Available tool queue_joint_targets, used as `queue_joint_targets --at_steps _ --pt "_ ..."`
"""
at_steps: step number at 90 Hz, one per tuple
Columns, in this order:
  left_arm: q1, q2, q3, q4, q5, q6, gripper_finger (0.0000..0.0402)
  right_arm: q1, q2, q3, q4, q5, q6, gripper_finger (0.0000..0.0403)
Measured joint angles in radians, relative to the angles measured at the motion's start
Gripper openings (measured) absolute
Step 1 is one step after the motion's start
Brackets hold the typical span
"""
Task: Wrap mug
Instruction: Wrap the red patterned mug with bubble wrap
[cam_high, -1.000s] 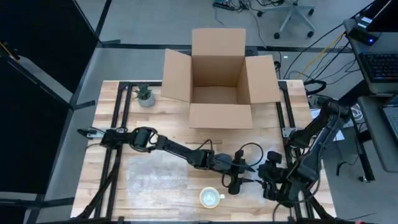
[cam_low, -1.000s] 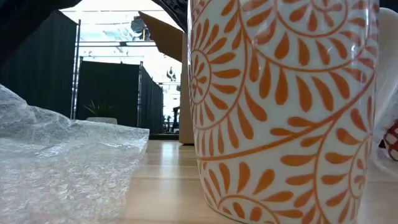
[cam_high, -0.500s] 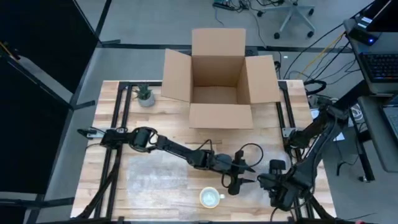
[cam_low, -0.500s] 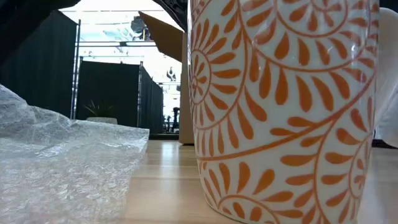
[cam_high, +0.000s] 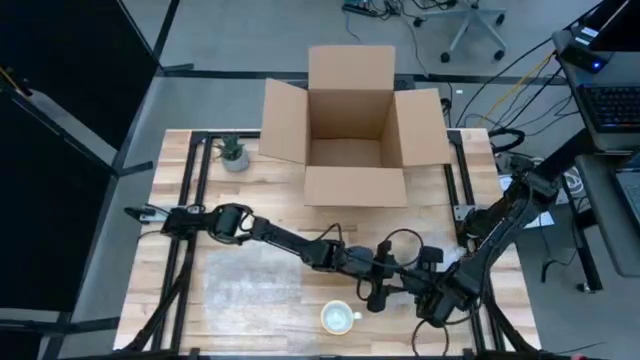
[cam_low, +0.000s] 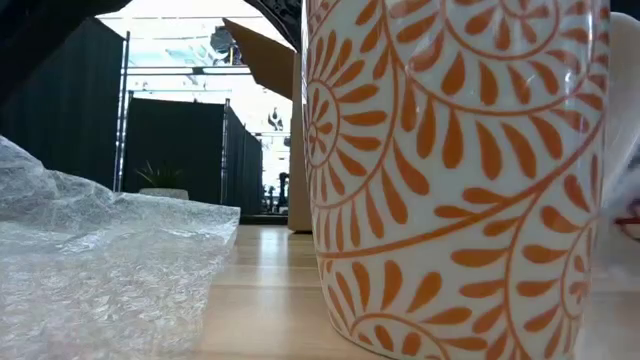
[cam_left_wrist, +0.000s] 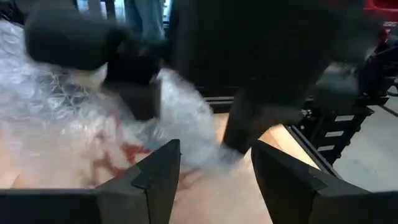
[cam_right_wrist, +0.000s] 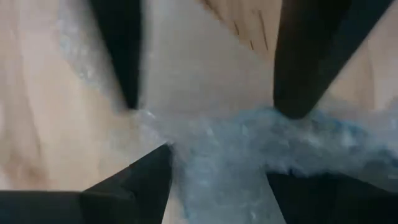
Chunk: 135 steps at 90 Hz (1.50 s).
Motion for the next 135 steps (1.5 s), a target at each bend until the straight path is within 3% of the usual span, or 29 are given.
queue_joint_targets --at_steps 25,35,44,62,78,98,125,135 --pt "0.001 0.0 0.0 -0.023 0.0 0.0 0.0187 -0.045 -0.005 -0.074 0.052 0.039 -0.017 0.0224" --pt "0.003 0.001 0.0 -0.027 -0.001 0.001 0.0187 -0.046 -0.004 -0.074 0.044 0.06 -0.045 0.0206" --pt "0.004 0.001 0.0 -0.031 -0.001 0.0 0.0187 -0.051 -0.004 -0.074 0.024 0.072 -0.063 0.016" --pt "0.007 -0.057 0.001 -0.124 -0.03 0.001 0.0187 -0.052 -0.009 -0.074 0.005 0.077 -0.113 0.0021" --pt "0.012 -0.132 0.0 -0.283 -0.036 0.0 0.0187 -0.043 -0.052 -0.055 0.02 -0.061 -0.168 0.0022" --pt "-0.002 -0.191 0.003 -0.471 -0.078 0.004 0.0187 -0.006 -0.075 0.029 0.117 -0.2 -0.366 0.0018" --pt "0.005 -0.112 -0.001 -0.404 -0.093 0.005 0.0187 -0.008 -0.016 -0.016 0.123 -0.209 -0.379 0.0018" --pt "0.008 -0.103 0.0 -0.278 -0.093 0.012 0.0187 -0.011 -0.004 -0.014 0.138 -0.212 -0.404 0.0018"
